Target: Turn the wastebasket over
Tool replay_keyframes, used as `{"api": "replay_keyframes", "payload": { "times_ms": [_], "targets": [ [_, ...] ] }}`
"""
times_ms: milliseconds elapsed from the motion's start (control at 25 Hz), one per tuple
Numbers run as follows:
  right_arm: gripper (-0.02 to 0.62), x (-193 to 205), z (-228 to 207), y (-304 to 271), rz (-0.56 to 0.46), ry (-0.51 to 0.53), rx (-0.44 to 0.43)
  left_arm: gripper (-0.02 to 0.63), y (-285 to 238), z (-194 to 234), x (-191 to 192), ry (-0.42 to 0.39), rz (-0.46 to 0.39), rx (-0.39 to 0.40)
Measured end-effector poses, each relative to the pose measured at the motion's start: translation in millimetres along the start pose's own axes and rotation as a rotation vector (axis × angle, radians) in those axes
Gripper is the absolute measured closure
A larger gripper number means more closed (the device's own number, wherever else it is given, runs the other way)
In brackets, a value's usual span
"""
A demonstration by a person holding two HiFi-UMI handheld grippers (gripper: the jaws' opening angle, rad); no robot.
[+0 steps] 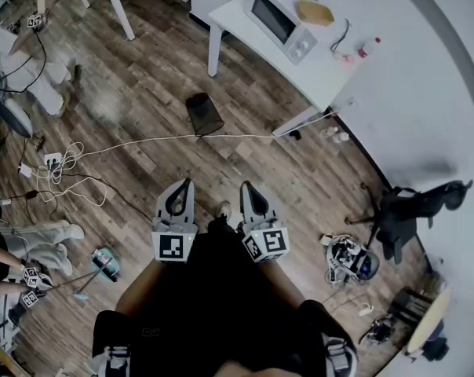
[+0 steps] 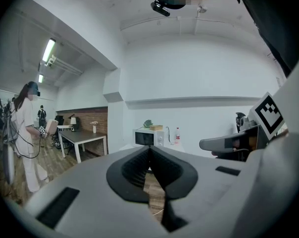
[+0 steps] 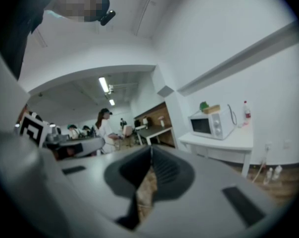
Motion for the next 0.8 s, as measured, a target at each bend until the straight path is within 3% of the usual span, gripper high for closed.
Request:
{"api": "replay_keyframes", "payload": {
  "times_ms": [800],
  "targets": [
    [0.561,-4.6,-91.6,17.6,0.005,-0.011,-0.056,0.571,-25.2,-69.3,9.2,-0.053,0.031,-0.074]
  ]
}}
Point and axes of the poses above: the fingertips, and each gripper's own axes: y backward along the fingers, z to its left, x out of its underside, the point moved 3 cm from there along y, backward along the fingers, and after that the axes turned 7 degrees about -x, right-handed, at the moved point
